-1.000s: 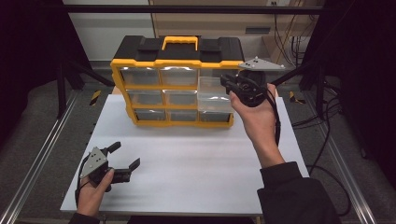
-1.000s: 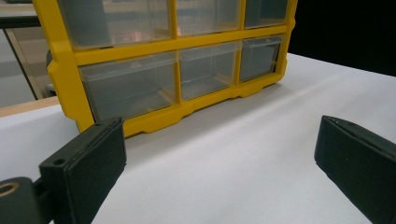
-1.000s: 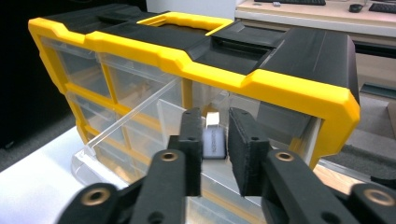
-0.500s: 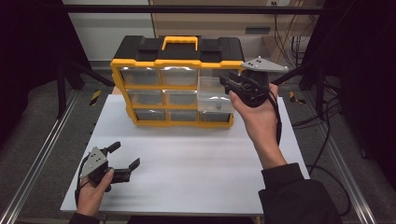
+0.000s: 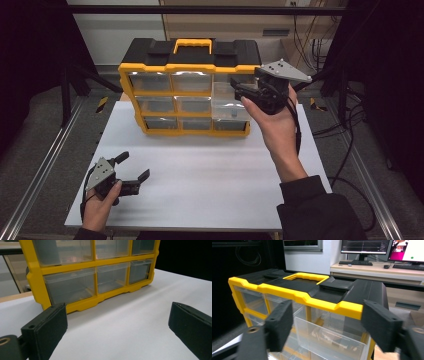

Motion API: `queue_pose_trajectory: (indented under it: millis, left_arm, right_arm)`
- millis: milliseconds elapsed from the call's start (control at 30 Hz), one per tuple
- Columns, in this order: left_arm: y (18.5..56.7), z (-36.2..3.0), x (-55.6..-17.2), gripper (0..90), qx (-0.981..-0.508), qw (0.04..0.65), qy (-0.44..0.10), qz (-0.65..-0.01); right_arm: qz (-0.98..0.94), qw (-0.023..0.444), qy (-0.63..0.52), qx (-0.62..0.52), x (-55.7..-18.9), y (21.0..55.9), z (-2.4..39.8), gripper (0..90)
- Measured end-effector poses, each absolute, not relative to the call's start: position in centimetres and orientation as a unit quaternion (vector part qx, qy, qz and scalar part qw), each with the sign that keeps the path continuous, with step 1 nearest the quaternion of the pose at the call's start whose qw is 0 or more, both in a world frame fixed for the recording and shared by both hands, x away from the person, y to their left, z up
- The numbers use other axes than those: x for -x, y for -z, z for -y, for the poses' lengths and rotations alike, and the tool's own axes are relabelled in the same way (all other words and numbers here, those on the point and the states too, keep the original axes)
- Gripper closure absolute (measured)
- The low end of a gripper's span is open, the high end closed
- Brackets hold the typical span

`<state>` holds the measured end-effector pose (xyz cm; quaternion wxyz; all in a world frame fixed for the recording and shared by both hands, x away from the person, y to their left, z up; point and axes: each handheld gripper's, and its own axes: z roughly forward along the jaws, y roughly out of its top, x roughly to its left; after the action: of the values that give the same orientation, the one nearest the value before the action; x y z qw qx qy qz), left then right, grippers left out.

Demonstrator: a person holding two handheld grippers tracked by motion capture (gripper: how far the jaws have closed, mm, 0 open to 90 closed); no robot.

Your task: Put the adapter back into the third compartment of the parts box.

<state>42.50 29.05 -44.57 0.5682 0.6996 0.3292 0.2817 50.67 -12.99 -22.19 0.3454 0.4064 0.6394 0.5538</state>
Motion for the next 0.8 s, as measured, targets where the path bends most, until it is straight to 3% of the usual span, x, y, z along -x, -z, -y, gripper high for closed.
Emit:
queue_pose_trajectory:
  millis: [300,800]
  left_arm:
    - [44.6,-29.2,-42.3,2.0,-0.696,0.571,-0.280,-0.333]
    - [44.4,-29.3,-42.4,2.0,-0.694,0.574,-0.283,-0.330]
  right_arm:
    - [-0.629,0.352,-0.567,-0.398,-49.9,21.9,12.2,8.6]
    - [-0.622,0.348,-0.579,-0.396,-49.9,21.3,12.4,4.9]
